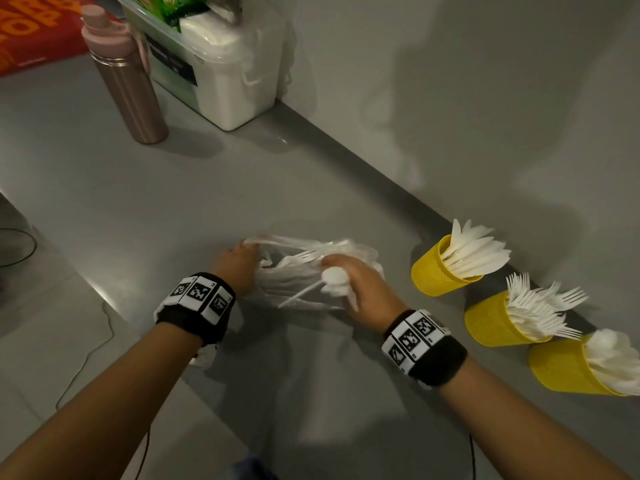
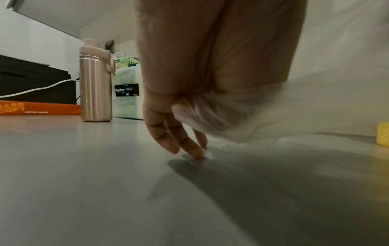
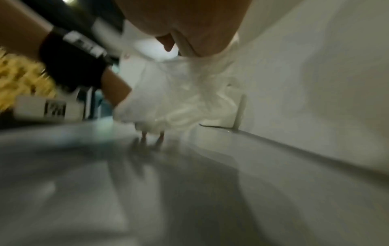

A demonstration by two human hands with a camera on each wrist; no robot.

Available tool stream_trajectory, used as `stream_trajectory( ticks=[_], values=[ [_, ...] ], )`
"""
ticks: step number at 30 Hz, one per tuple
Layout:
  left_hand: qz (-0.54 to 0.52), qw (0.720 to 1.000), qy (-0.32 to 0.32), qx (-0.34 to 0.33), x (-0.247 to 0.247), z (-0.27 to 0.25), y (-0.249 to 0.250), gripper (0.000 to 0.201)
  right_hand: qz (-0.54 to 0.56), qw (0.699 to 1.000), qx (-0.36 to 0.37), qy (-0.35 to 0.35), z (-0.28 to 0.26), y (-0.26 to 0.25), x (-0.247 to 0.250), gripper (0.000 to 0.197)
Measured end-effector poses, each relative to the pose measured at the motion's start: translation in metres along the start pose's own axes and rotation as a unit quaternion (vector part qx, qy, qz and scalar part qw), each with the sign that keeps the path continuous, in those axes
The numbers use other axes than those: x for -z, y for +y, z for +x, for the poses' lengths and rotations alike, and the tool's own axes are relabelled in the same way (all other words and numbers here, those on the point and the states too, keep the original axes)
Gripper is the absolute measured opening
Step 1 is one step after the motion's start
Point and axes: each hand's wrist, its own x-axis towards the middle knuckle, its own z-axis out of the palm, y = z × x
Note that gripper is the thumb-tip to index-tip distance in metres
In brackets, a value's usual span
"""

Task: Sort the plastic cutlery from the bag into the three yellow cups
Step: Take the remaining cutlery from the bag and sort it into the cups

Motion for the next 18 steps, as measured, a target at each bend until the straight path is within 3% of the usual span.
stream_trajectory(
  ticks=[2, 5, 8, 12, 16, 18],
  values=[
    [-0.069, 0.997, -0.031, -0.017, -0.002, 0.005, -0.009, 0.049, 0.069, 0.989, -0.069, 0.115, -0.005, -0.004, 0.0, 0.02],
    [-0.136, 0.988, -0.065, -0.037, -0.027, 0.029, -0.036, 0.036, 0.231, 0.935, -0.172, 0.207, -0.007, -0.008, -0.002, 0.011],
    [-0.245, 0.967, -0.064, -0.036, -0.011, 0.006, -0.01, 0.04, 0.321, 0.892, -0.184, 0.258, -0.01, -0.018, 0.003, 0.018],
    [-0.342, 0.937, -0.063, -0.019, -0.01, -0.003, 0.007, 0.047, 0.41, 0.841, -0.156, 0.316, -0.015, -0.04, 0.014, 0.009],
    [-0.338, 0.939, -0.06, -0.028, -0.013, -0.004, 0.015, 0.049, 0.417, 0.852, -0.142, 0.282, -0.021, -0.055, 0.013, 0.012],
    [-0.324, 0.944, -0.06, -0.023, -0.022, 0.003, 0.006, 0.062, 0.349, 0.898, -0.163, 0.21, -0.024, -0.047, -0.003, 0.009]
  ],
)
